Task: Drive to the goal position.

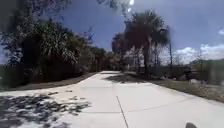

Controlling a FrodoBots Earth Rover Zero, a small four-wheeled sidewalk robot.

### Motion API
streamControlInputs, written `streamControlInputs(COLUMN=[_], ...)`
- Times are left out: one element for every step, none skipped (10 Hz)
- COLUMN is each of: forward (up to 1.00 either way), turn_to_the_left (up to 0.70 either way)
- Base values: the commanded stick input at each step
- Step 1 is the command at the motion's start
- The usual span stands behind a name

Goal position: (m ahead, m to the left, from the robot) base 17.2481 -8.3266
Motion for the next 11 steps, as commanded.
streamControlInputs(forward=[0.70, 0.70, 0.70, 0.70, 0.70, 0.70, 0.70, 0.70, 0.70, 0.70, 0.70], turn_to_the_left=[0.00, 0.00, 0.00, 0.00, 0.00, 0.00, 0.00, 0.00, 0.00, 0.00, 0.00])
